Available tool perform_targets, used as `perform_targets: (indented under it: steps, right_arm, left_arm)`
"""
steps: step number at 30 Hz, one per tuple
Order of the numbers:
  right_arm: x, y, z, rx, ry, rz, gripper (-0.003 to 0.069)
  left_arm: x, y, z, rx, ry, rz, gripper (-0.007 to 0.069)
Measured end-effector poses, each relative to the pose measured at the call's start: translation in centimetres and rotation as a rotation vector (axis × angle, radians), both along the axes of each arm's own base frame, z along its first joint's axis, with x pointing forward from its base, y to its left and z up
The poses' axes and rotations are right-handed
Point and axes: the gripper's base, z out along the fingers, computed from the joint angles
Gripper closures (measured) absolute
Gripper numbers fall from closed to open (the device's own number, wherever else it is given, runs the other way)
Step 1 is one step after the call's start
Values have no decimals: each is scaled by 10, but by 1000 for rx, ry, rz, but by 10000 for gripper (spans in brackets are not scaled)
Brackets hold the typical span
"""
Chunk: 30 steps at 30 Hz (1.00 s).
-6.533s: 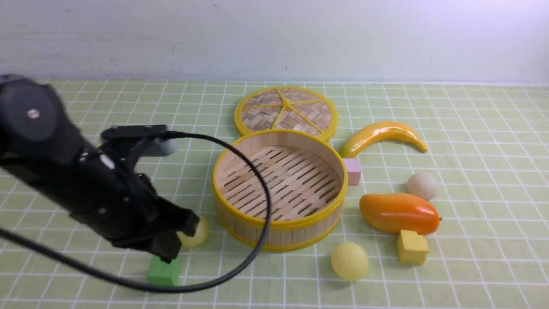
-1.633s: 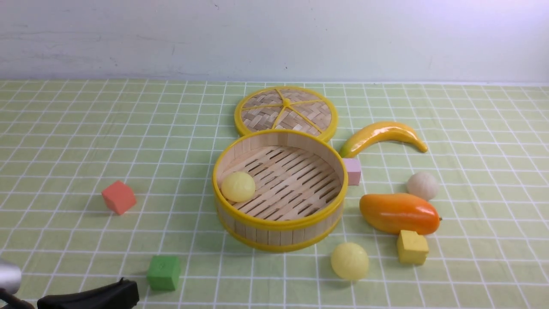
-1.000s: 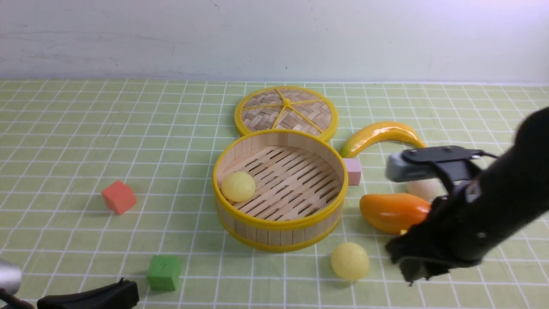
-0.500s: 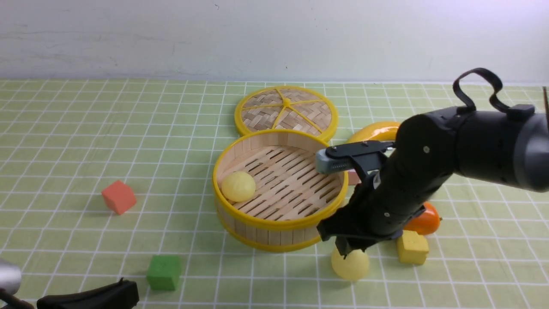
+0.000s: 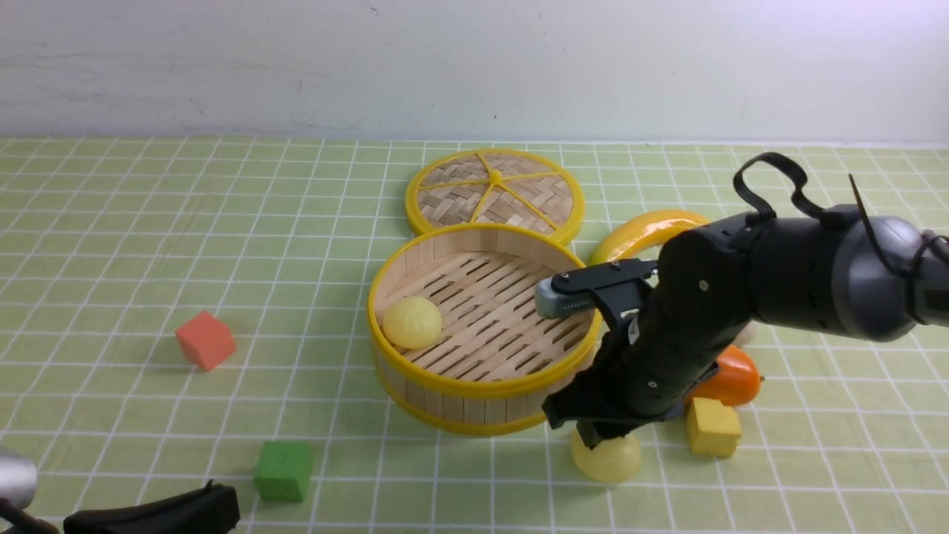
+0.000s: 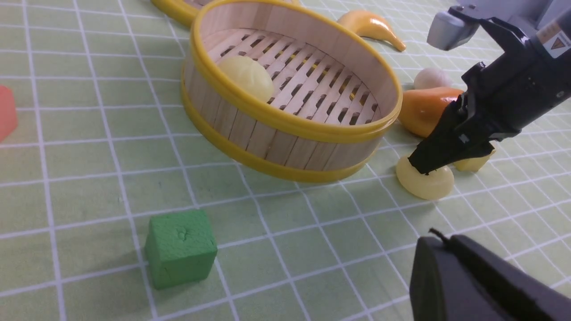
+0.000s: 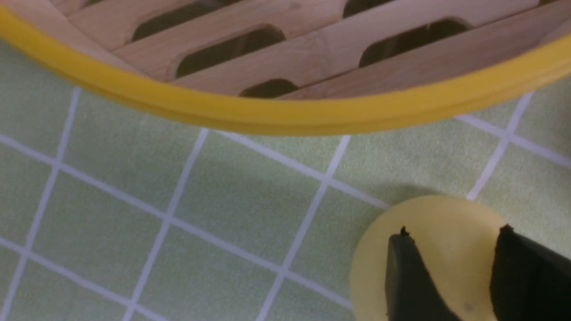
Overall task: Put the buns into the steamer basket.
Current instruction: Use the right arm to grab a steamed stuffed bun, then use the right arm to put the steamed stuffed bun into the steamer
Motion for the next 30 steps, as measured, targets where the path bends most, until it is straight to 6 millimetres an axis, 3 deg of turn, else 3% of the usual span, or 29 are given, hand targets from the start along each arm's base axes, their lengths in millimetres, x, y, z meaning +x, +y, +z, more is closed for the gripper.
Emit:
perform_targets:
  steps: [10, 15, 17, 20, 22, 26, 30]
  right_arm:
    - [-3, -2, 5, -12, 22, 8, 652]
    - [-14, -7, 39, 20, -14, 12, 657]
    - [-19, -7, 73, 83, -89, 21, 654]
    - [-13, -1, 106, 163, -195, 54, 650]
    - [-5, 5, 111, 186, -232, 64, 651]
    - [22, 21, 94, 197, -249, 78, 651]
    - [44, 34, 56, 173, -189, 74, 636]
  left_arm:
    - [0, 0, 0, 0, 0, 0, 607]
    - [0, 0, 0, 0, 0, 0, 605]
    - [0, 0, 0, 0, 0, 0, 602]
    - [0, 0, 0, 0, 0, 0, 597]
    - [0, 0, 0, 0, 0, 0, 596]
    - [0, 0, 0, 0, 0, 0, 592]
    - [0, 0, 0, 0, 0, 0, 589]
